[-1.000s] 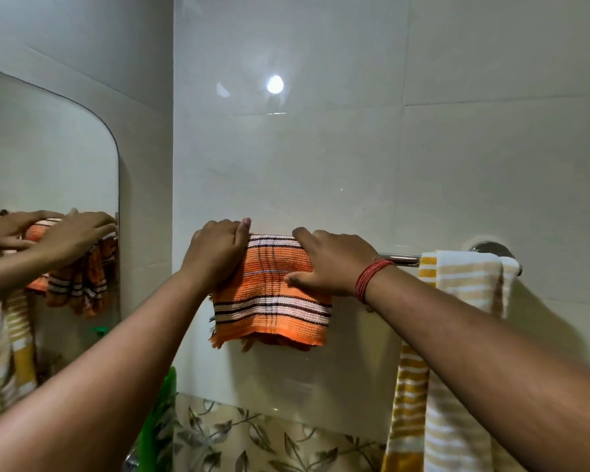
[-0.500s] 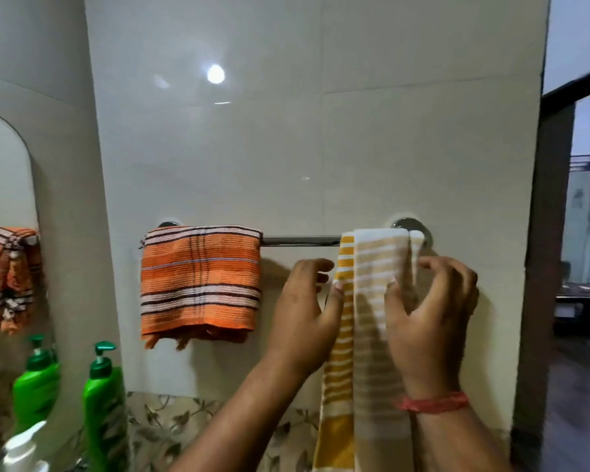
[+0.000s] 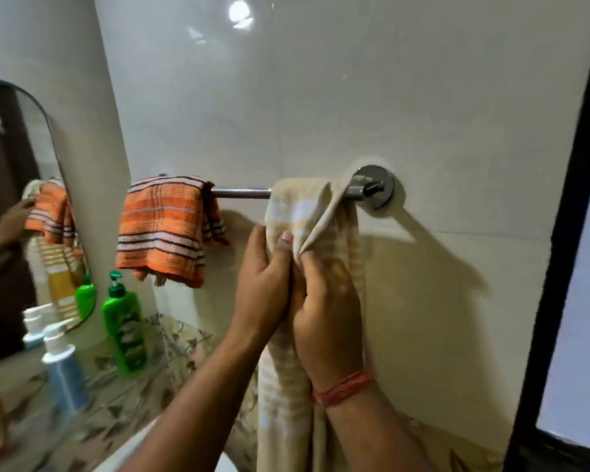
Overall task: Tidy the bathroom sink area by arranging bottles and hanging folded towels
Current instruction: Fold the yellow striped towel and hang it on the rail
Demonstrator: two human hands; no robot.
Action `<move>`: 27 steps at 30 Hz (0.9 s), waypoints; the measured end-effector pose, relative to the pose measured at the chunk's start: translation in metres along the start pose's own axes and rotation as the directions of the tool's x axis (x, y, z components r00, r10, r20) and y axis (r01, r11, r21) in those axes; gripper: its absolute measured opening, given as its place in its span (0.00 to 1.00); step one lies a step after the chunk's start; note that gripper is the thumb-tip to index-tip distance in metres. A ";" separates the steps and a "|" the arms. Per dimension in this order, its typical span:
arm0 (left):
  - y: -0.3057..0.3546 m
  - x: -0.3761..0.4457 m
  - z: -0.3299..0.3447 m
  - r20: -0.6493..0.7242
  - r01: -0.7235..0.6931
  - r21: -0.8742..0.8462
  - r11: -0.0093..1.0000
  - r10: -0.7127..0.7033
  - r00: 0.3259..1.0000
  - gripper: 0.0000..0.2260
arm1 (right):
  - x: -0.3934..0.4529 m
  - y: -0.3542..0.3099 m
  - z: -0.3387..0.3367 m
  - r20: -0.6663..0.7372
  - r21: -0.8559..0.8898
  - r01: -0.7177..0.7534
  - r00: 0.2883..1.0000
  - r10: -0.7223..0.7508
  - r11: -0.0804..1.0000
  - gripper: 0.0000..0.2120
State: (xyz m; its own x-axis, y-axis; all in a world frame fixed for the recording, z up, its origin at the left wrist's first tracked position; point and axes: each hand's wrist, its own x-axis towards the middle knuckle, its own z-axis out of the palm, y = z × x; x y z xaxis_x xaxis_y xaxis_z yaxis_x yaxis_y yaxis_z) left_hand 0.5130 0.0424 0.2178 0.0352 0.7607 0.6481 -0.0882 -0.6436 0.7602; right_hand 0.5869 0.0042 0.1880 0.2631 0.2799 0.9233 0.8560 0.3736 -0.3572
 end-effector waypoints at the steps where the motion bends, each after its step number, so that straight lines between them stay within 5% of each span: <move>1: -0.005 -0.009 0.002 -0.029 0.015 0.011 1.000 -0.015 0.999 0.06 | -0.008 0.005 -0.001 0.042 0.057 -0.009 0.999 0.007 0.998 0.12; 8: -0.011 -0.062 -0.012 -0.107 0.141 0.124 0.982 -0.128 0.986 0.18 | -0.073 0.017 0.001 0.440 0.199 -0.071 0.898 -0.024 0.977 0.16; 10: -0.008 -0.065 -0.025 -0.146 0.133 0.223 0.966 -0.102 0.984 0.21 | -0.086 0.013 0.007 0.645 0.242 -0.098 0.760 -0.085 0.965 0.17; 12: -0.006 -0.070 -0.041 -0.145 0.112 0.330 0.937 -0.067 0.987 0.17 | -0.090 0.012 0.008 0.814 0.312 -0.298 0.573 -0.092 0.902 0.12; 13: -0.004 -0.076 -0.049 -0.139 0.113 0.340 0.933 -0.069 0.988 0.15 | -0.087 0.013 0.006 0.833 0.377 -0.458 0.548 -0.078 0.805 0.05; 15: -0.005 -0.094 -0.067 -0.135 0.159 0.301 0.940 -0.123 0.983 0.13 | -0.061 0.007 -0.006 0.753 0.498 -0.635 0.654 0.068 0.591 0.08; 17: -0.006 -0.113 -0.081 -0.091 0.227 0.304 0.925 -0.209 0.974 0.14 | -0.023 0.004 -0.009 0.705 0.660 -0.734 0.679 0.206 0.161 0.08; 19: -0.009 -0.132 -0.096 -0.059 0.286 0.306 0.908 -0.282 0.958 0.15 | 0.016 -0.011 -0.003 0.737 0.672 -0.701 0.664 0.126 -0.238 0.21; 20: -0.008 -0.139 -0.103 -0.060 0.316 0.285 0.905 -0.312 0.948 0.15 | 0.030 -0.020 0.006 0.720 0.692 -0.688 0.678 0.149 -0.219 0.24; 21: -0.007 -0.143 -0.109 -0.067 0.338 0.251 0.907 -0.332 0.941 0.16 | 0.039 -0.034 0.014 0.677 0.732 -0.678 0.709 0.200 -0.072 0.23; 23: 0.002 -0.146 -0.122 -0.068 0.342 0.155 0.927 -0.335 0.940 0.19 | 0.033 -0.061 0.028 0.508 0.653 -0.607 0.795 0.333 0.453 0.16; 25: 0.011 -0.143 -0.137 -0.094 0.329 0.060 0.943 -0.323 0.942 0.24 | 0.002 -0.082 0.038 0.477 0.468 -0.432 0.858 0.191 0.771 0.14; 27: 0.019 -0.137 -0.153 -0.141 0.330 -0.033 0.943 -0.331 0.933 0.28 | -0.035 -0.094 0.041 0.643 0.390 -0.227 0.761 -0.087 0.893 0.16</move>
State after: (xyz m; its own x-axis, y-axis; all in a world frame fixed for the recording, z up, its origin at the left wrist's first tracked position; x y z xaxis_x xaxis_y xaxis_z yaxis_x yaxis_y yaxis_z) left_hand 0.3546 -0.0613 0.1372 -0.0783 0.9348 0.3465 -0.1043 -0.3534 0.9296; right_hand 0.4792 -0.0044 0.1839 -0.1601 0.7490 0.6429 0.5309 0.6144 -0.5836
